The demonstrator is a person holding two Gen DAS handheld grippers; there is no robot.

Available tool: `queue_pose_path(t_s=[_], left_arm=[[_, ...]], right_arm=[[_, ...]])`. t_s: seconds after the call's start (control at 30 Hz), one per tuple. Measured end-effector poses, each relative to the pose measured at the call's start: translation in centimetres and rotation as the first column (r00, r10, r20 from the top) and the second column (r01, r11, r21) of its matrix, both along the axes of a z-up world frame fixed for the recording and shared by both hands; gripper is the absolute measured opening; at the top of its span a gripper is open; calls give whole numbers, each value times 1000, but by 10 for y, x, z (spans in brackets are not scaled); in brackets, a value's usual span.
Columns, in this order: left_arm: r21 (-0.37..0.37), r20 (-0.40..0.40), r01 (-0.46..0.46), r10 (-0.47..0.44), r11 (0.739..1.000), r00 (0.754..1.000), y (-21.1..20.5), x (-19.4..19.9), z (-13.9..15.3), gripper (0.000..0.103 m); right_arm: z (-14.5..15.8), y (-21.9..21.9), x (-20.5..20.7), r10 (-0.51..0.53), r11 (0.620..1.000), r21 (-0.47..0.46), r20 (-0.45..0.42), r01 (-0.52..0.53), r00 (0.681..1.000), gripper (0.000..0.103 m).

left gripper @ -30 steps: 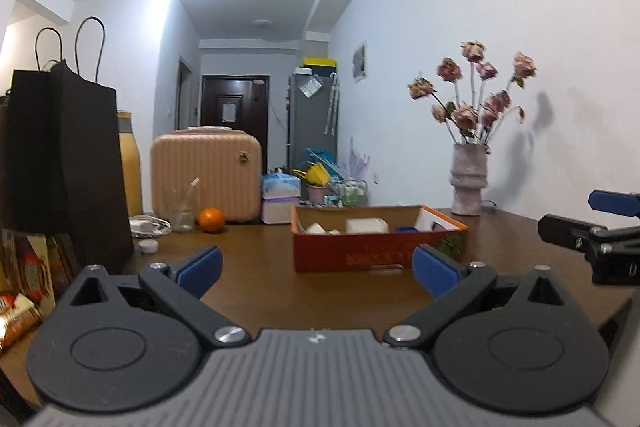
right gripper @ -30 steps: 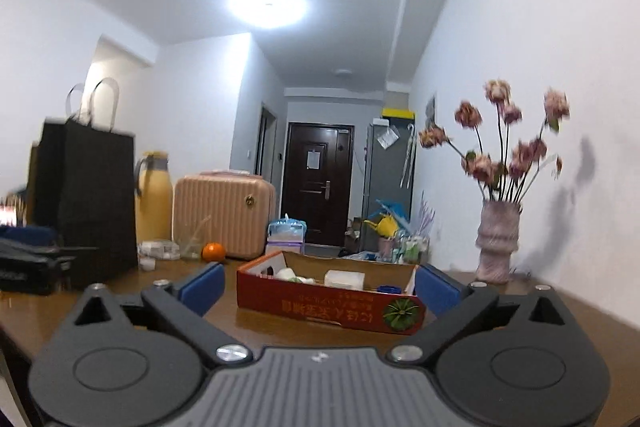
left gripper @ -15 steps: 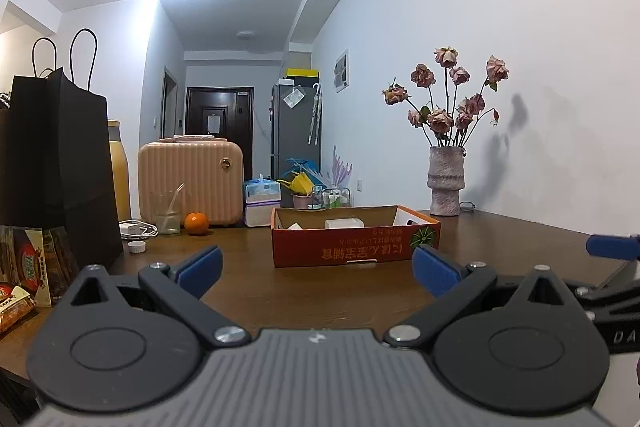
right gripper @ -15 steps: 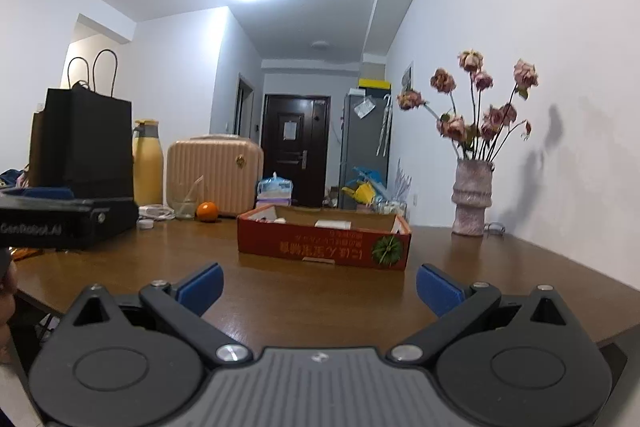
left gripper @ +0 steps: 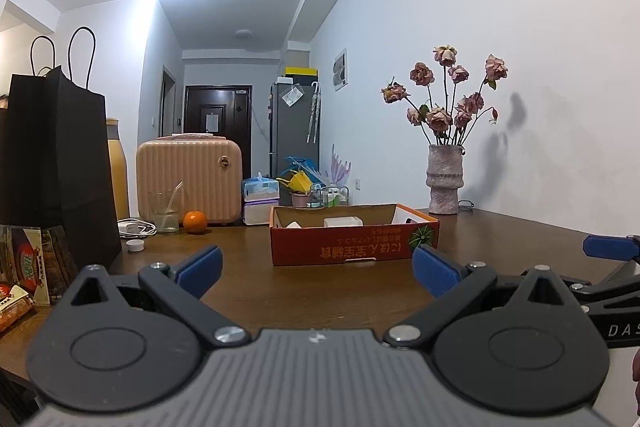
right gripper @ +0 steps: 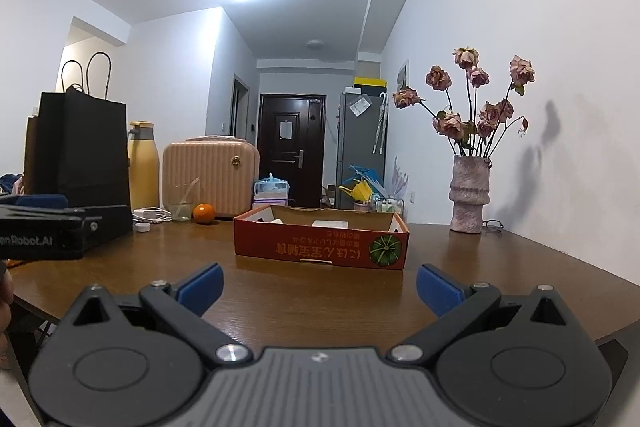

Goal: Organize rigid objects

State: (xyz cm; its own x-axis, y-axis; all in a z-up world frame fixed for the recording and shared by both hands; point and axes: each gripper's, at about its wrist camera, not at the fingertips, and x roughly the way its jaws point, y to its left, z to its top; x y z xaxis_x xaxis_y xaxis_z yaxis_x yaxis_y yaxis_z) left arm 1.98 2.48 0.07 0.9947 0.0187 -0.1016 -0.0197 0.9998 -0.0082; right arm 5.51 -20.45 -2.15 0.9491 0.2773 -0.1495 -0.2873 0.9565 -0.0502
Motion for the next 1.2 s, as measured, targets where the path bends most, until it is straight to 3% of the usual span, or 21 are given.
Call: queue_pose_path(t_s=[1.2], left_arm=[[-2,-23,16,-16,1000,1000,-1,2,-2,103]], right_arm=[[-2,-3,1,-36,999,9,-12,36,999,103]])
